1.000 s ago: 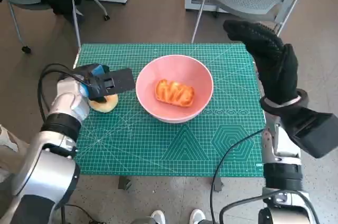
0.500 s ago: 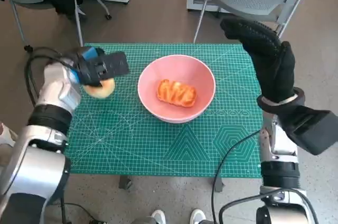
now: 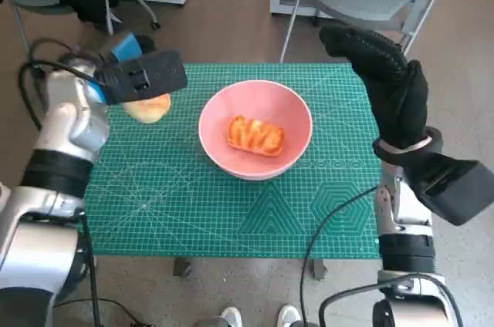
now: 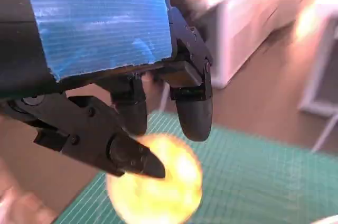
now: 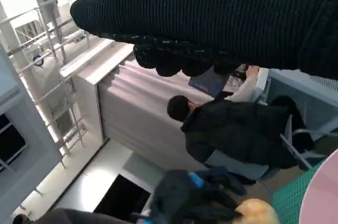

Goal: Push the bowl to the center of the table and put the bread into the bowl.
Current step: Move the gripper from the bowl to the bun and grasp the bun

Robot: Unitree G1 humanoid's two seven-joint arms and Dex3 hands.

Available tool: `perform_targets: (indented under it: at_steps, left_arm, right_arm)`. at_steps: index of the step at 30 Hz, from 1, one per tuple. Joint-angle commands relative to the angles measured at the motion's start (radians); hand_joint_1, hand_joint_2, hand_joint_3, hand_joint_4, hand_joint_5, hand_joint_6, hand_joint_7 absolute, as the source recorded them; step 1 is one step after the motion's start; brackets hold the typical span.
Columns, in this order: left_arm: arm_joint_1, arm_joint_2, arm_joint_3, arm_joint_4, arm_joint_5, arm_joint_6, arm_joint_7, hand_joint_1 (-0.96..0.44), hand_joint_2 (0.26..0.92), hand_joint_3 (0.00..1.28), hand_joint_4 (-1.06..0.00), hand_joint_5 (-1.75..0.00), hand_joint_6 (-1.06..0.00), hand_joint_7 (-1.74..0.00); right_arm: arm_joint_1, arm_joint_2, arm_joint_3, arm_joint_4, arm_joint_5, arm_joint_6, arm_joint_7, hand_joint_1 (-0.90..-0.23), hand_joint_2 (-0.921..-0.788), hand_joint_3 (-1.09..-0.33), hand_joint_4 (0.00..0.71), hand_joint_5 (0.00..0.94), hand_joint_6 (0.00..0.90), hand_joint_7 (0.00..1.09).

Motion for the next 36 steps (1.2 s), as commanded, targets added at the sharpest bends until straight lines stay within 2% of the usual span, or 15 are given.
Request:
perform_targets:
  at_steps: [1,11,14,19,22,26,33,35,36]
  left_arm:
    - [0.056,0.030,0.039,-0.160,-0.003,0.026,-0.018,0.00,0.901,0.03,-0.78,-1.16,-0.72,-0.97]
    - [0.062,-0.011,0.052,-0.340,0.018,0.050,-0.026,0.00,0.881,0.05,-0.74,-1.27,-0.84,-0.76]
    - [0.054,-0.029,0.048,-0.393,0.023,0.066,-0.043,0.00,0.876,0.05,-0.77,-1.24,-0.83,-0.78]
    - [0.044,-0.062,0.046,-0.519,0.022,0.085,-0.083,0.00,0.892,0.03,-0.79,-1.13,-0.74,-0.97]
    - [0.045,-0.069,0.049,-0.542,0.026,0.089,-0.093,0.00,0.898,0.03,-0.79,-1.11,-0.72,-1.02]
    - [0.046,-0.090,0.067,-0.647,-0.011,0.029,-0.100,0.00,0.905,0.02,-0.77,-1.09,-0.71,-1.07]
    - [0.071,-0.070,0.101,-0.635,-0.040,-0.065,-0.076,0.00,0.907,0.02,-0.74,-1.12,-0.74,-1.05]
    - [0.078,-0.071,0.109,-0.617,-0.032,-0.041,-0.077,0.00,0.910,0.02,-0.73,-1.11,-0.73,-1.07]
    - [0.079,-0.074,0.111,-0.610,-0.026,-0.021,-0.084,0.00,0.914,0.05,-0.71,-1.14,-0.68,-1.12]
  right_arm:
    - [-0.007,0.009,0.002,0.024,-0.010,-0.004,0.001,-0.706,-0.921,-0.823,0.146,0.002,-0.001,0.50]
    - [-0.011,0.008,0.000,0.033,-0.005,-0.010,0.005,-0.704,-0.921,-0.823,0.146,0.002,-0.001,0.50]
    - [-0.010,0.006,0.000,0.031,-0.003,-0.010,0.006,-0.702,-0.921,-0.823,0.146,0.002,-0.001,0.50]
    - [-0.008,0.004,-0.001,0.027,-0.004,-0.012,0.006,-0.698,-0.921,-0.822,0.147,0.002,-0.001,0.50]
    - [-0.007,0.004,-0.001,0.027,-0.004,-0.013,0.006,-0.697,-0.921,-0.822,0.147,0.002,-0.001,0.50]
    - [-0.003,-0.003,-0.007,0.025,0.003,-0.013,0.010,-0.696,-0.921,-0.821,0.148,0.002,-0.001,0.50]
    - [0.004,-0.004,-0.010,0.019,0.006,-0.015,0.012,-0.696,-0.921,-0.817,0.149,0.002,-0.001,0.50]
    - [0.005,-0.004,-0.012,0.022,0.009,-0.016,0.013,-0.700,-0.921,-0.816,0.149,0.002,-0.001,0.50]
    - [0.006,-0.003,-0.013,0.022,0.009,-0.016,0.014,-0.702,-0.921,-0.815,0.149,0.002,-0.001,0.50]
